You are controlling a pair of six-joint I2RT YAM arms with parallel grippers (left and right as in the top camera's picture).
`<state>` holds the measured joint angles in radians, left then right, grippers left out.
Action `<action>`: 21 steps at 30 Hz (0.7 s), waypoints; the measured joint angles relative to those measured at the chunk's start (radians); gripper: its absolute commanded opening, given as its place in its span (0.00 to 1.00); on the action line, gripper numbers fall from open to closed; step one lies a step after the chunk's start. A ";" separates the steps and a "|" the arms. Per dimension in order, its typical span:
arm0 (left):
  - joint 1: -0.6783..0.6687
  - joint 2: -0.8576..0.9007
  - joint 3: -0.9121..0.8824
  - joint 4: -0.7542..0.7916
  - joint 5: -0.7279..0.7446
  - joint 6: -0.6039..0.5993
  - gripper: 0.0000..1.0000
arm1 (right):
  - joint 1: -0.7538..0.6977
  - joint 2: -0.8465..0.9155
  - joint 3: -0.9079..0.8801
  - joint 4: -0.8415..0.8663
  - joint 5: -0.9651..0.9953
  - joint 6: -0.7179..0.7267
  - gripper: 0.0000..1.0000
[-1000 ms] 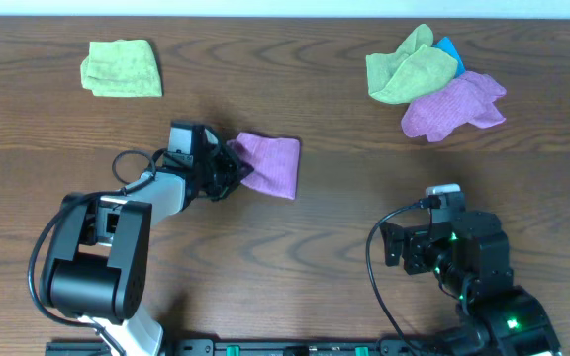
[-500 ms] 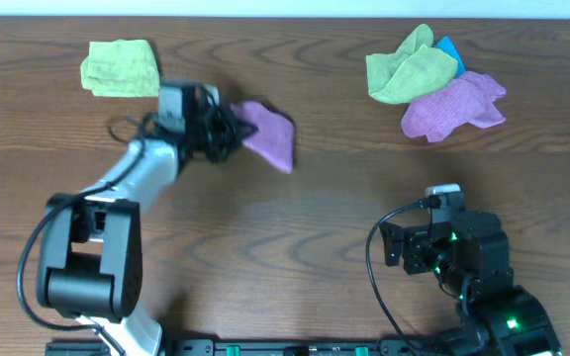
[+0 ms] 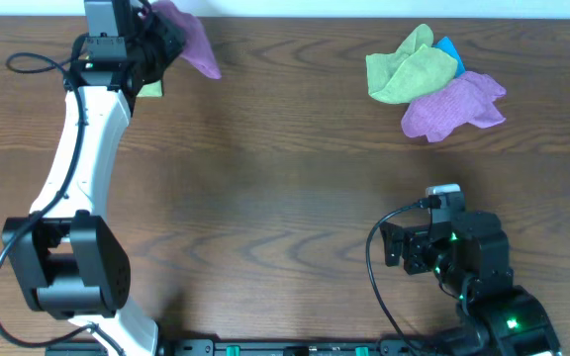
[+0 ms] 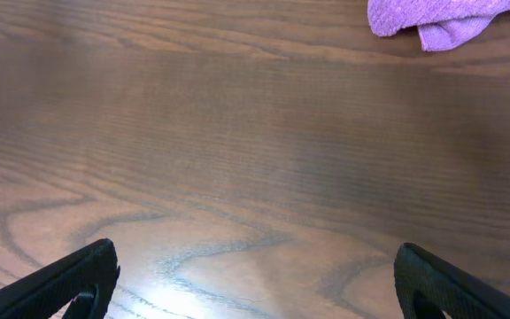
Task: Fold the cloth
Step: 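Carry the folded purple towel with the left gripper to the green towel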
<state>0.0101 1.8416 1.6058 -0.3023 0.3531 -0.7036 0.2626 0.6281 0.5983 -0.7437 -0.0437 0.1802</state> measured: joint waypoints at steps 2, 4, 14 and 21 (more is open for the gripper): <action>0.006 0.025 0.003 0.034 -0.022 0.006 0.06 | 0.000 0.000 0.000 0.000 0.000 0.000 0.99; 0.017 0.082 0.018 0.071 -0.034 0.008 0.06 | 0.000 0.000 0.000 0.000 0.000 0.000 0.99; 0.106 0.362 0.220 0.099 -0.054 0.009 0.06 | 0.000 0.000 0.000 0.000 0.000 0.000 0.99; 0.118 0.414 0.334 0.108 -0.065 0.009 0.06 | 0.000 0.000 0.000 0.000 0.000 0.000 0.99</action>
<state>0.1284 2.2559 1.9400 -0.1940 0.2882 -0.6949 0.2626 0.6281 0.5983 -0.7437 -0.0437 0.1799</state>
